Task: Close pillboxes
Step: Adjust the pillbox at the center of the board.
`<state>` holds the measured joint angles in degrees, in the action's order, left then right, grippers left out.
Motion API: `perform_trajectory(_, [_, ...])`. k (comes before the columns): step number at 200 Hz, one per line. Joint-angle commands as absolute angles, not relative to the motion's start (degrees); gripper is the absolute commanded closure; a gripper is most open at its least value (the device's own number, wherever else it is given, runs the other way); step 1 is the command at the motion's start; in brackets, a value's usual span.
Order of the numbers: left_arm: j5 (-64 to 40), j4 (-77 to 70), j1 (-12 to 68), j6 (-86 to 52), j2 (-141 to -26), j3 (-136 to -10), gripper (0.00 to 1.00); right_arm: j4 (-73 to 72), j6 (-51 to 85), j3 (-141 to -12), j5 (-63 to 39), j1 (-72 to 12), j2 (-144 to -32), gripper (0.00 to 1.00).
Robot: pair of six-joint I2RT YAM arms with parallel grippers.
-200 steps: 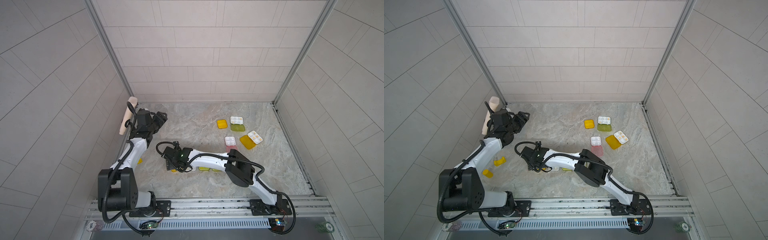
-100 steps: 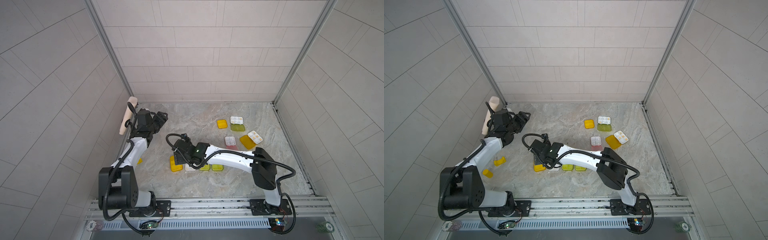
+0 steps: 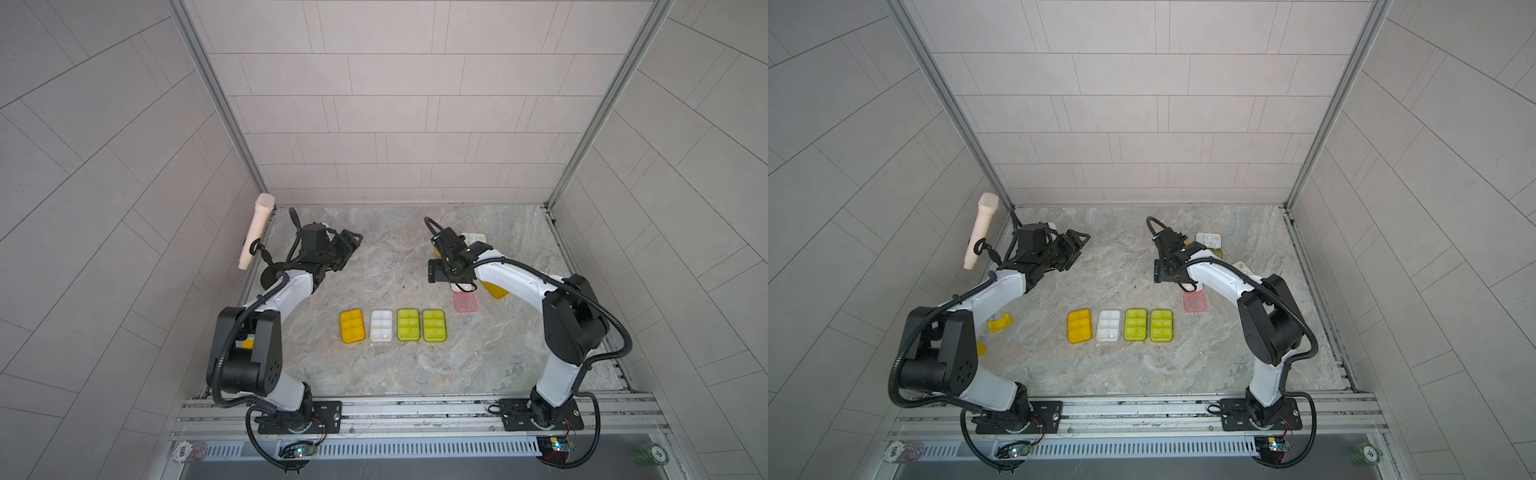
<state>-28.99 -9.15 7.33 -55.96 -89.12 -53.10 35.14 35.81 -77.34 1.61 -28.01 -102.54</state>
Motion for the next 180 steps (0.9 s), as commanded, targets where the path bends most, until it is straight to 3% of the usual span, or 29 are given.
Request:
perform_trajectory(1, [-32.2, -11.6, 9.3, -57.6, -90.9, -53.7, 0.24, 37.1, 31.1, -78.2, -3.0, -23.7, -104.0, 0.11])
perform_trajectory(56, [-34.1, -11.7, 12.4, -57.1, -93.6, -54.5, 0.24, 35.9, 29.4, -78.1, -4.7, -17.7, -107.5, 0.07])
perform_trajectory(139, [-35.4, -11.7, 14.1, -56.8, -95.2, -55.2, 0.25, 31.9, 27.7, -77.4, -12.2, -15.6, -112.1, 0.06])
perform_trajectory(150, [-35.4, -11.7, 14.1, -56.7, -95.2, -55.2, 0.25, 31.6, 27.6, -77.4, -13.1, -15.5, -112.3, 0.01])
perform_trajectory(180, [-35.4, -11.6, 14.1, -56.7, -95.6, -55.3, 0.25, 31.2, 27.2, -78.1, -15.8, -16.1, -113.2, 0.01])
